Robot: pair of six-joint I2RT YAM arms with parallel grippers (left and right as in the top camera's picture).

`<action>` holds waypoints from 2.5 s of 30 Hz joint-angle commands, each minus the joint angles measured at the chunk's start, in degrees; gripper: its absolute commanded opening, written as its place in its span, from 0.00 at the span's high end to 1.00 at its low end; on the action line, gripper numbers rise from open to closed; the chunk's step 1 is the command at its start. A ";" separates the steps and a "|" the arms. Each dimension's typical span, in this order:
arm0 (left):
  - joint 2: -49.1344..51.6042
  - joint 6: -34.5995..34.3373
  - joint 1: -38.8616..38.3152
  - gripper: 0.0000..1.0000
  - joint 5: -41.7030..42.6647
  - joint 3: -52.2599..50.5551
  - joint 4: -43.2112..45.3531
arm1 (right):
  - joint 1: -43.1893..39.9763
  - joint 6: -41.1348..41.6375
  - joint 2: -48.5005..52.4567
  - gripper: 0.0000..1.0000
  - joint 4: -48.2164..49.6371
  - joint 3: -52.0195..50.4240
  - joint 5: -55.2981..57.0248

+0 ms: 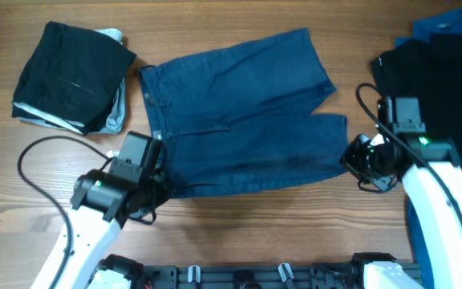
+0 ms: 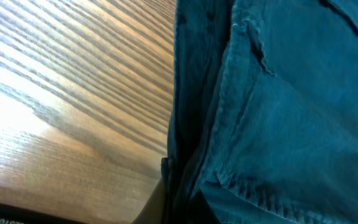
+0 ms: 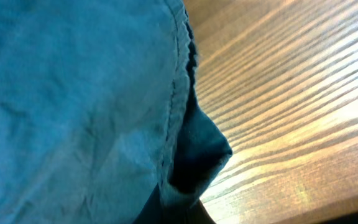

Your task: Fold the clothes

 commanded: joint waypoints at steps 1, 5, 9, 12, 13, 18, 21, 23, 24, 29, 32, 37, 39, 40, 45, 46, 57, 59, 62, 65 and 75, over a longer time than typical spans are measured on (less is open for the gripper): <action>-5.64 -3.13 0.24 0.96 -0.42 0.11 -2.91 | -0.31 -3.28 -9.46 0.96 -1.25 1.92 4.46; -7.76 -3.34 0.24 0.96 -0.96 3.89 -2.86 | -0.31 -8.02 -9.01 0.96 -7.23 13.16 5.14; -2.60 -3.32 0.24 0.96 -2.86 9.97 -2.86 | 0.09 -10.54 0.81 0.96 -8.59 25.55 4.90; 2.01 -3.30 1.33 0.96 -9.46 12.68 -1.60 | 0.94 -12.92 8.57 0.96 -4.20 32.24 4.94; 3.76 -3.30 2.58 0.96 -9.55 12.87 0.24 | 1.03 -14.01 10.45 0.96 -2.25 33.03 4.85; 7.45 -2.86 7.91 0.96 -9.70 12.87 7.37 | 3.10 -16.00 18.32 0.96 12.07 33.24 4.90; 7.58 -1.46 11.69 0.96 -9.70 12.87 13.55 | 4.11 -16.50 21.11 0.96 20.24 33.24 4.92; 7.91 -1.36 13.40 0.96 -9.73 12.87 16.24 | 4.42 -17.27 22.38 0.96 24.79 33.24 4.90; 8.52 -1.38 14.19 0.96 -9.73 12.87 18.14 | 4.66 -17.27 23.56 0.96 27.36 33.24 4.85; 17.18 -1.36 14.25 0.96 -12.22 12.87 27.19 | 7.41 -19.85 31.67 0.96 35.63 33.24 4.87; 26.69 -1.38 14.25 0.96 -12.28 12.87 34.82 | 8.63 -20.24 38.47 0.96 40.96 33.24 5.14; 37.16 -1.36 14.21 0.96 -12.94 12.87 46.07 | 8.63 -20.11 48.76 0.96 50.31 33.24 5.95; 40.61 -1.38 14.21 0.96 -12.92 12.87 49.48 | 8.63 -20.11 51.69 0.95 53.90 33.20 5.95; 42.34 -1.36 14.21 0.85 -12.92 12.87 51.23 | 8.61 -20.11 52.87 0.95 56.02 33.20 5.88; 40.28 12.24 13.99 0.14 -12.02 16.00 53.90 | 8.55 -24.28 50.42 0.22 62.40 33.27 4.44; 38.16 13.51 13.94 0.01 -12.02 17.88 51.93 | 8.57 -25.40 48.74 0.20 61.79 33.27 4.44; 38.07 19.91 13.62 0.96 -2.01 21.33 35.95 | 8.46 -26.64 37.79 0.96 25.79 29.40 4.42; 42.62 19.91 13.40 0.96 -1.90 21.33 39.23 | 8.44 -26.67 39.95 0.96 26.34 27.87 4.44; 49.16 21.18 13.25 0.96 -1.97 21.33 48.46 | 8.46 -27.10 45.16 0.96 26.99 27.04 4.37; 54.18 21.18 13.25 0.96 -2.29 21.33 53.94 | 8.37 -26.73 50.73 0.96 23.52 27.04 4.57; 56.81 26.12 12.13 0.96 -4.48 21.33 58.88 | 7.39 -11.02 52.92 0.96 -1.64 26.95 15.58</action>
